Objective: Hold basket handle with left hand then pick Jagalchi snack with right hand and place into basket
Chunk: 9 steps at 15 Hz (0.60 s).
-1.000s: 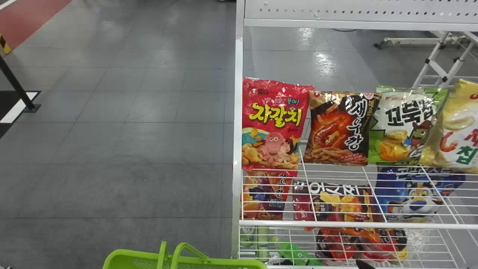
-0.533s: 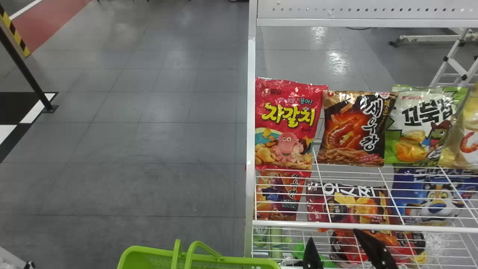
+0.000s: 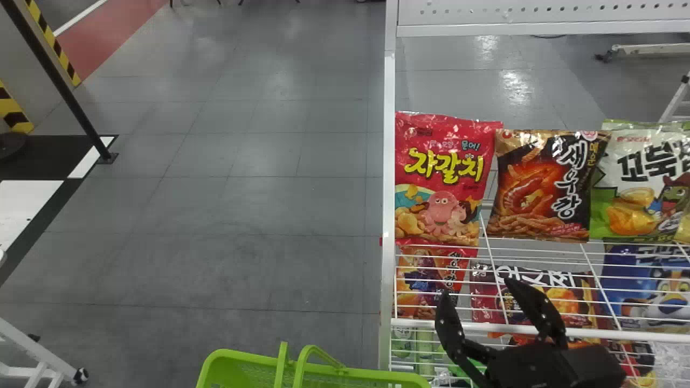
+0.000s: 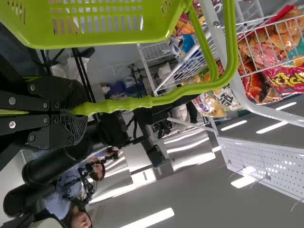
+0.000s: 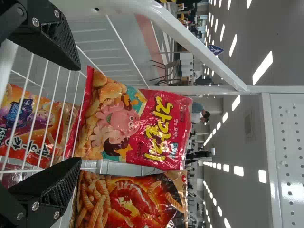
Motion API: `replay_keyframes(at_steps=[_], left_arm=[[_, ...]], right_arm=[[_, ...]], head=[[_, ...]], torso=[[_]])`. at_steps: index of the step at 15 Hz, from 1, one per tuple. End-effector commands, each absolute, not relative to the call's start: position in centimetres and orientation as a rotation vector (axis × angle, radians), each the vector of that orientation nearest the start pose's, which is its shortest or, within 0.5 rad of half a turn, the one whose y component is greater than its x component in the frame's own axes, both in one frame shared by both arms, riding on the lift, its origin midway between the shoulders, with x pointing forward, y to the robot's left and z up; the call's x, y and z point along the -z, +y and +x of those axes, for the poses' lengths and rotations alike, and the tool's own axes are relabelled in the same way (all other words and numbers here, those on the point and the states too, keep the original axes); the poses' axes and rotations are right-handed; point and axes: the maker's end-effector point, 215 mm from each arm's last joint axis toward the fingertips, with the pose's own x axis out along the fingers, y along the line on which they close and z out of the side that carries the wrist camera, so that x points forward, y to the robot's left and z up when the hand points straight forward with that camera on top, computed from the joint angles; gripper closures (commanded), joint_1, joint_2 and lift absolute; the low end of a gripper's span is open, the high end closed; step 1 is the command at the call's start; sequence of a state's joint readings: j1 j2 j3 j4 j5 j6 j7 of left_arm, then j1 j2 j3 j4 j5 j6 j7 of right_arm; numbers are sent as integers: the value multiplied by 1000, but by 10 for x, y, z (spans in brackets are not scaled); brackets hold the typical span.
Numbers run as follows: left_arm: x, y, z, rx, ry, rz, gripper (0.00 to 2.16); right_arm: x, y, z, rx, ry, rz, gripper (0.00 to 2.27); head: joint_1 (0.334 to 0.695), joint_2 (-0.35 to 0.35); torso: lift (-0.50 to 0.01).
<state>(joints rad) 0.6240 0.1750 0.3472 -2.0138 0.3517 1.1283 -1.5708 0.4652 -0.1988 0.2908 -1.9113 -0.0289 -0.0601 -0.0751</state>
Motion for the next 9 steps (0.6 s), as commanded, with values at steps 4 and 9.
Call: replay_keyframes(at_steps=[4,9], left_arm=[[406,159,175,1171,811,-1051,2142],[404,160,178,1176,808,-1040,2142]], right_arm=[[375,-93,478,-266,114,-25,137],[374,-84,523,-273,155,-6,137]], head=[[695,109],[695,119]], torso=[[-9],[-9]])
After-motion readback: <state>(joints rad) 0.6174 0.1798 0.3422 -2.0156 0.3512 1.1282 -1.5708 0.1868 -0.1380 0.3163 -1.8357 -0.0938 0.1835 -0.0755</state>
